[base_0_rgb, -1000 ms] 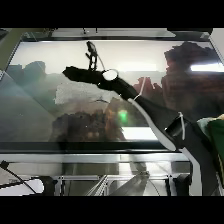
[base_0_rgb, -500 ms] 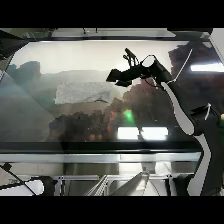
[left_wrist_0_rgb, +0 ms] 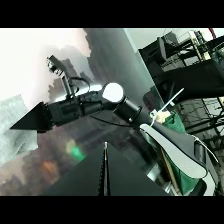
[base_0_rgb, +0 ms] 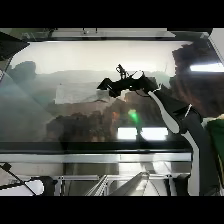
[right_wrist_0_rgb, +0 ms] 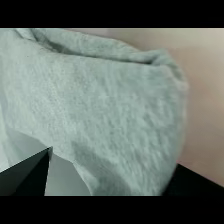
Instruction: Fold the shirts.
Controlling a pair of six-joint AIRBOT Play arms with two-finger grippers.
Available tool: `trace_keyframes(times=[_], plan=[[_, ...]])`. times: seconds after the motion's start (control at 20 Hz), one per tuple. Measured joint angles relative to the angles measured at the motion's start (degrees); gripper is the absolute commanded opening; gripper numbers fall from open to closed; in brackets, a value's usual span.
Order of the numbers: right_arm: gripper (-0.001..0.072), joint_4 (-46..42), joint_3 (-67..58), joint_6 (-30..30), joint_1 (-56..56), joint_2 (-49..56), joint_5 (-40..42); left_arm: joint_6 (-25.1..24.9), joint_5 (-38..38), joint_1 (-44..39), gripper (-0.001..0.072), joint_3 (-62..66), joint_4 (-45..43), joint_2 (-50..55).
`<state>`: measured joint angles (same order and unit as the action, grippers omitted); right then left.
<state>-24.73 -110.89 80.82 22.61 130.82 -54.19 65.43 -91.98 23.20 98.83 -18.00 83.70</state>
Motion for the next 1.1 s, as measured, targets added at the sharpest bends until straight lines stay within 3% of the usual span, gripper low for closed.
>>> trace_keyframes(times=[0.1, 0.2, 0.35, 0.55, 0.75, 1.1], plan=[[0.0149, 4.3, 0.0, -2.9, 1.9, 0.6, 3.7, -0.4, -0.3, 0.0, 0.0028, 0.0, 0.0, 0.0], [0.0016, 11.2, 0.0, -6.5, 3.3, 0.8, 6.7, -0.8, -0.5, 0.0, 0.0027, 0.0, 0.0, 0.0], [0.0015, 19.9, -0.3, -10.9, 4.0, -0.2, 7.9, -1.0, -0.9, 0.0, 0.0027, 0.0, 0.0, 0.0], [0.0015, 21.8, -0.5, -12.4, 1.6, -6.8, 5.0, -1.0, -1.1, 0.0, 0.0027, 0.0, 0.0, 0.0], [0.0015, 8.0, -0.6, -2.1, -8.2, -21.3, -3.5, -1.0, -1.3, -0.1, 0.0027, 0.0, 0.0, 0.0], [0.0017, -22.3, -0.6, 16.5, -41.4, -45.3, -24.3, -1.1, -1.3, -1.1, 0.0027, 0.0, 0.0, 0.0]])
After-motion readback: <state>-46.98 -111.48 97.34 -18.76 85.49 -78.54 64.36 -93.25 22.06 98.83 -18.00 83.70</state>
